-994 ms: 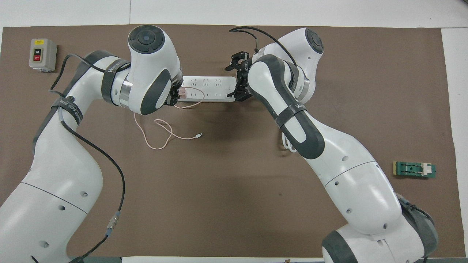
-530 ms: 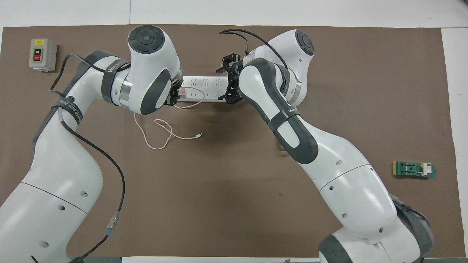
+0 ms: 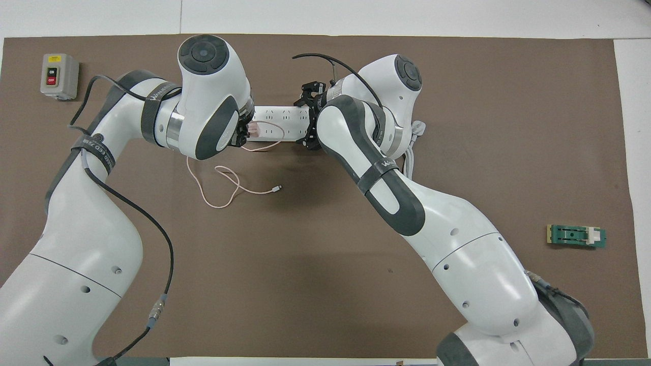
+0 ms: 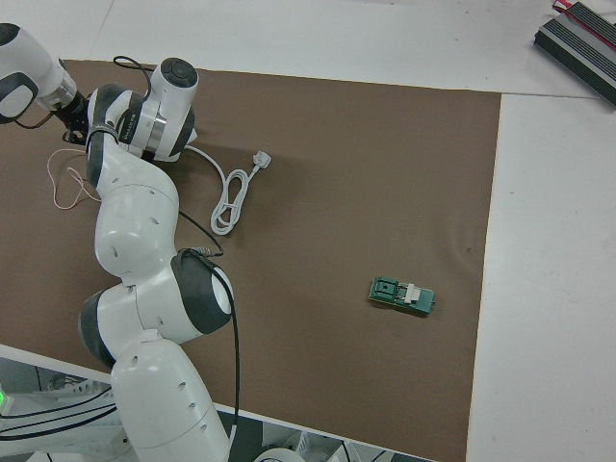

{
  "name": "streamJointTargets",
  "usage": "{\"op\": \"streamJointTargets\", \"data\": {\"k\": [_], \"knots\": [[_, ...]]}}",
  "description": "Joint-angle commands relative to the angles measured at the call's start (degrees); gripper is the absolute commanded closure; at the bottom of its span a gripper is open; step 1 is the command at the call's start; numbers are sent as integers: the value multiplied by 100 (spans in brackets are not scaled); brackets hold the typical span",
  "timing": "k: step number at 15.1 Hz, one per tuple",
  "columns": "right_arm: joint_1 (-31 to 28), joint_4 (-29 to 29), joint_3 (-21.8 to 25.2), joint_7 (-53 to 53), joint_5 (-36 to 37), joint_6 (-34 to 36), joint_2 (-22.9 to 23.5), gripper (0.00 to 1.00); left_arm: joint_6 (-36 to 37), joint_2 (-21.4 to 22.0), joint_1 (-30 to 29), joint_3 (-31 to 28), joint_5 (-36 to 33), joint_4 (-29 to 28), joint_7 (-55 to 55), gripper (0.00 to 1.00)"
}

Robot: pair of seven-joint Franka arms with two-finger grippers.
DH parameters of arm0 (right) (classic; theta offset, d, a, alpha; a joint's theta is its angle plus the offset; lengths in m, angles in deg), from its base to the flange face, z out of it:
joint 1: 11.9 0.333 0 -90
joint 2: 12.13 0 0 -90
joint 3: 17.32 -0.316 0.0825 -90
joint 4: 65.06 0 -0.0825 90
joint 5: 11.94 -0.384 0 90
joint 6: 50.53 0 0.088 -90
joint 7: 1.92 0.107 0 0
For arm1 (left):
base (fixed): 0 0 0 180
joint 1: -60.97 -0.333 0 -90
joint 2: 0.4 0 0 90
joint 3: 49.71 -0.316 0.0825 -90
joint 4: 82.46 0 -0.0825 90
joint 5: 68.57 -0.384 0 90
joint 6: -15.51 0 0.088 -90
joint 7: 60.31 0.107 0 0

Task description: Unplug charger and place it aside

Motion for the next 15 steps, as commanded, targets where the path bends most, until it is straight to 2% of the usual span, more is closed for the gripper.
{"op": "streamJointTargets", "data": {"k": [1, 9, 10, 11, 12, 13, 14, 15], "knots": [[22, -449, -1, -184, 126, -57, -225, 0, 136, 91, 32, -35, -53, -106, 179, 92], [-162, -405, 16, -351, 267, 13, -226, 0, 189, 91, -3, -35, -44, -133, 285, 92], [-162, -405, 16, -351, 258, 4, -234, 3, 198, 91, -3, -35, -44, -133, 276, 92], [-162, -405, 8, -351, 240, -4, -234, 21, 198, 91, -3, -35, -44, -133, 276, 92], [-171, -405, -10, -351, 188, -5, -234, 50, 198, 91, -3, -35, -44, -133, 276, 92], [-171, -405, -10, -351, 100, -13, -234, 71, 198, 91, -3, -35, -36, -142, 285, 92], [-171, -405, -1, -342, -5, -22, -226, 80, 198, 91, -3, -35, -44, -142, 285, 92], [-171, -405, -1, -351, -32, -31, -226, 83, 198, 91, -3, -35, -44, -142, 294, 92]]}}
